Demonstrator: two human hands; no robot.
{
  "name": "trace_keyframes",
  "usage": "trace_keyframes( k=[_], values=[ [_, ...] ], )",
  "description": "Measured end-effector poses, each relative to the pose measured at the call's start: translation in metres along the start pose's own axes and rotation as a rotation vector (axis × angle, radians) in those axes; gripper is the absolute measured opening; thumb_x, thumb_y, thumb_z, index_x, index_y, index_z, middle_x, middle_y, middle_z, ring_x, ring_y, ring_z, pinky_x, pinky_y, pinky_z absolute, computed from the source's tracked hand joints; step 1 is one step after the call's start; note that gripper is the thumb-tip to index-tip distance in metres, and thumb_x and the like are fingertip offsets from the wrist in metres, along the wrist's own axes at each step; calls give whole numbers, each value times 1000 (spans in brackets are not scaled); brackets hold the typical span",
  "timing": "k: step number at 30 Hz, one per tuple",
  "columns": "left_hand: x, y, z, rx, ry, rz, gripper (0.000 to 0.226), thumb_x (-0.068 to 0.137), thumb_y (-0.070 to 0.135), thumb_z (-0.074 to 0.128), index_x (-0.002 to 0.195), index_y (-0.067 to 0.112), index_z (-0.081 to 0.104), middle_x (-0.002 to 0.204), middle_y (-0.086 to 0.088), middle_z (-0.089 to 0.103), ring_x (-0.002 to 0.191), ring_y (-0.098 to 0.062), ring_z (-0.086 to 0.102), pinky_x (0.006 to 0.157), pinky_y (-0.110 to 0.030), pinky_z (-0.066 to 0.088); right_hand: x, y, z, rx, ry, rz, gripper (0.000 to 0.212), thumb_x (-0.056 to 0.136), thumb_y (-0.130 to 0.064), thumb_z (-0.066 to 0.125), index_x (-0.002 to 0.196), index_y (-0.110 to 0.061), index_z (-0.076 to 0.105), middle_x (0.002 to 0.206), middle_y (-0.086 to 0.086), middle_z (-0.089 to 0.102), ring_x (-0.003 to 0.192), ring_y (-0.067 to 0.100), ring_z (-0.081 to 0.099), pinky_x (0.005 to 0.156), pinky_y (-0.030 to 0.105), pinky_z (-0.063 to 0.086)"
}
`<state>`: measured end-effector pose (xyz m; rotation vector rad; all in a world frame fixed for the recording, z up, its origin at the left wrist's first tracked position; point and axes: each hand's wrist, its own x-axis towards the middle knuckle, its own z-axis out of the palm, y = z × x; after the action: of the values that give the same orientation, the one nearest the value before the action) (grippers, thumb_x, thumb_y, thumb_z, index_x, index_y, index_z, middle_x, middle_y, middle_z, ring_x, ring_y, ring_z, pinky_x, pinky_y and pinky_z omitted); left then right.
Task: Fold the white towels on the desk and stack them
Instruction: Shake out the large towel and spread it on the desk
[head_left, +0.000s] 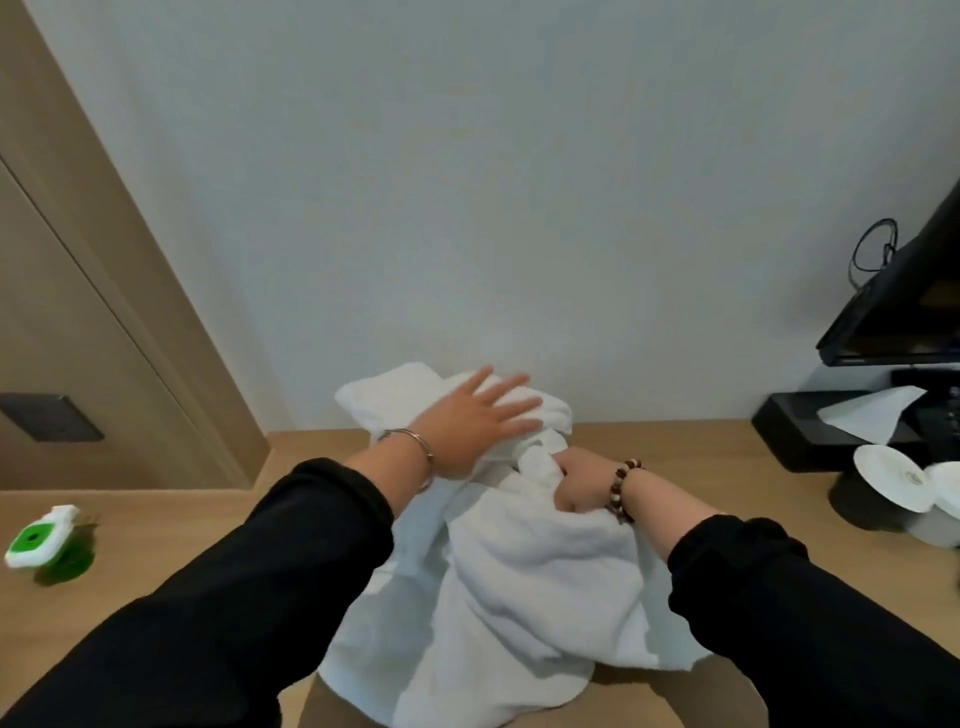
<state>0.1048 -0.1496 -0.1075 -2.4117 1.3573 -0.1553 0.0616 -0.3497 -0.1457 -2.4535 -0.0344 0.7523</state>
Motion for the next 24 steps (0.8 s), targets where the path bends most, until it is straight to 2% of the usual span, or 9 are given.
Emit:
trace_keyframes(
  k=[4,7,9,13,15,17,20,22,24],
  values=[
    [22,8,16,86,-388,-26,44,92,18,47,135,27,45,150,10,31,145,-25,-2,115,-53,-1,-8,7,-8,57,-26,-30,27,68,11,50,65,-15,48,75,3,57,75,19,55,58,24,44],
    [25,8,29,198,-481,-95,28,95,21,47,120,29,58,132,7,50,138,-24,20,114,-54,7,-15,5,-25,63,-29,-77,28,66,4,46,61,-21,57,69,-7,61,72,15,57,59,20,45],
    [21,5,36,193,-494,-208,28,99,23,41,120,24,59,132,2,52,136,-26,26,113,-51,11,-15,0,-36,42,28,-91,31,70,0,47,62,-24,64,68,-10,65,71,15,60,55,20,45],
    [-4,-18,38,90,-594,-549,38,95,21,43,133,23,48,136,2,50,133,-25,34,108,-42,22,-3,-12,-57,112,517,-73,20,83,-4,55,94,-9,71,92,3,68,95,25,64,76,29,49],
    [-25,-36,36,13,-711,-801,40,91,24,47,131,24,49,129,3,54,122,-23,47,103,-41,30,-4,-18,-70,72,789,-79,13,84,-11,54,84,-13,67,80,3,65,84,28,62,70,29,43],
    [-54,-57,28,-89,-819,-1043,37,89,25,48,126,25,54,122,4,57,111,-21,53,96,-38,37,-7,-20,-80,-68,1006,-81,14,77,-2,46,75,-12,56,67,1,54,70,31,52,66,29,33],
    [-92,-85,26,-297,-614,-1296,34,89,17,47,122,20,58,119,-1,58,109,-23,54,85,-34,39,-4,-26,-86,-317,1057,-83,19,72,4,46,70,-15,45,67,0,50,70,32,50,65,31,25],
    [-104,-97,27,-306,-345,-1266,32,94,19,44,122,15,59,124,-5,56,116,-26,51,89,-35,40,2,-33,-83,-592,844,-1,15,81,-2,46,80,-15,53,83,2,59,85,28,58,71,30,32],
    [-107,-103,26,-299,-2,-1102,28,96,20,45,110,10,66,120,-7,57,114,-29,48,87,-37,40,1,-35,-77,-787,517,158,23,92,-11,42,100,-15,63,99,1,64,95,22,61,78,29,39]
  ],
)
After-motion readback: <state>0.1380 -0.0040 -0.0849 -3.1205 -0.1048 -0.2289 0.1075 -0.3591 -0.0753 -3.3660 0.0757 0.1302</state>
